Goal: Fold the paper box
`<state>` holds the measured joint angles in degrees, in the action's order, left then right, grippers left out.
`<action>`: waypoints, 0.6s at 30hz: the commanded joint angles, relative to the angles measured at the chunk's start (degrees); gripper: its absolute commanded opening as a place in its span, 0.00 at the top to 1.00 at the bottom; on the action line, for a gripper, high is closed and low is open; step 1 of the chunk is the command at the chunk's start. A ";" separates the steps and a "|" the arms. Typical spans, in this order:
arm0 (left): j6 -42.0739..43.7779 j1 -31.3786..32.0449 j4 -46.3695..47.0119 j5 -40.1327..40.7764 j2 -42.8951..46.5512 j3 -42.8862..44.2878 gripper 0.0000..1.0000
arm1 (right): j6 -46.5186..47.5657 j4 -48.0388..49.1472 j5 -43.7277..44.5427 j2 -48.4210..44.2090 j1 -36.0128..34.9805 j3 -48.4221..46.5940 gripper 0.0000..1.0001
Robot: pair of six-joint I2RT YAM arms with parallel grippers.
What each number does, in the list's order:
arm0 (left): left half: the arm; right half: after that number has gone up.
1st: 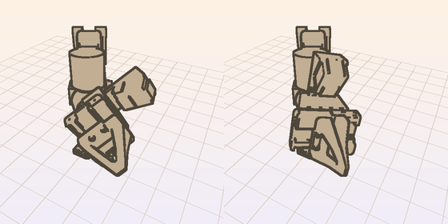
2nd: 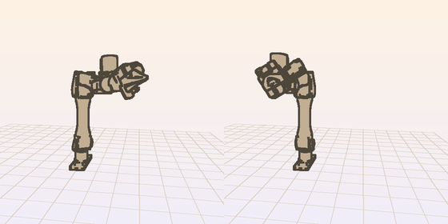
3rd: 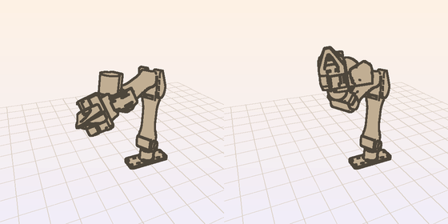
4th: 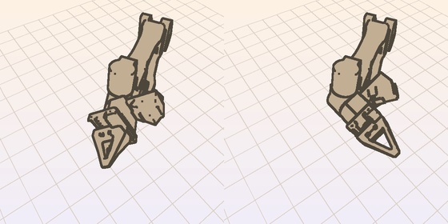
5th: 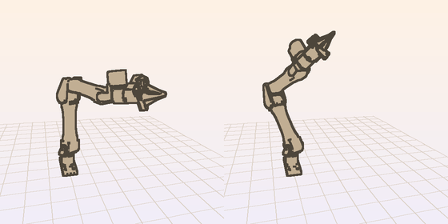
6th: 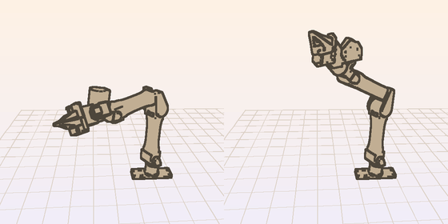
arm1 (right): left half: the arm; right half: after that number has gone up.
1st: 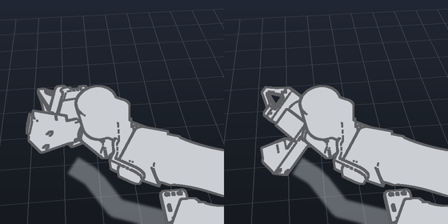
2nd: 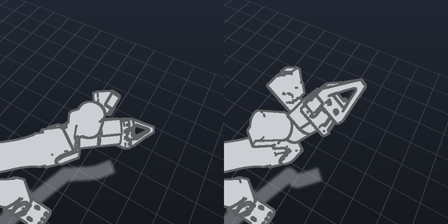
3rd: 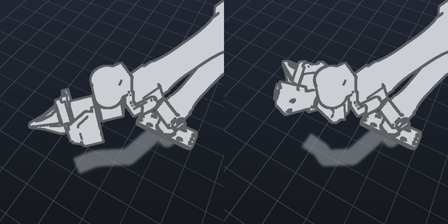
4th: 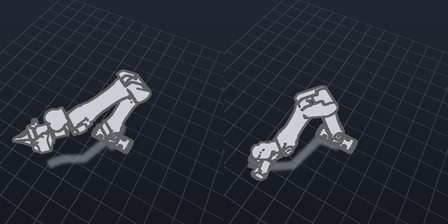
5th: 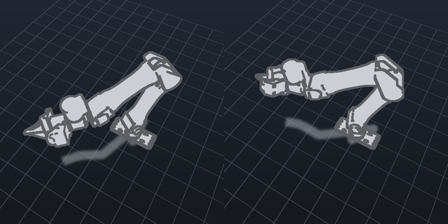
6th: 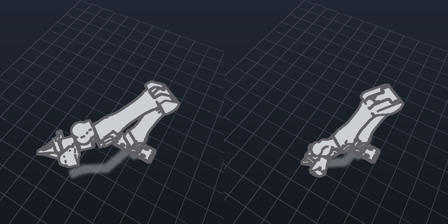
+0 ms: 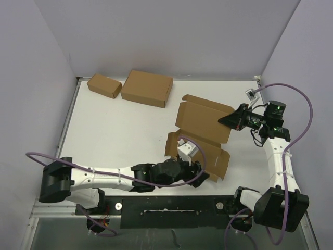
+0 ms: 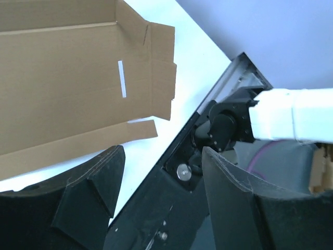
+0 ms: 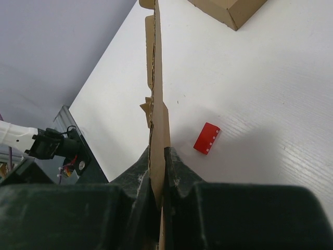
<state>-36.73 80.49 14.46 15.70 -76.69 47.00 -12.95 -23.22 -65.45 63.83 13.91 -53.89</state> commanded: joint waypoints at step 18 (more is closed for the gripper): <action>-12.05 8.45 -29.58 22.55 -30.55 32.34 0.22 | -1.42 3.18 -0.82 -1.92 0.40 0.62 1.00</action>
<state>-47.35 88.79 -14.02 38.92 -103.77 75.33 -13.85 -22.72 -65.47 63.83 13.91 -53.39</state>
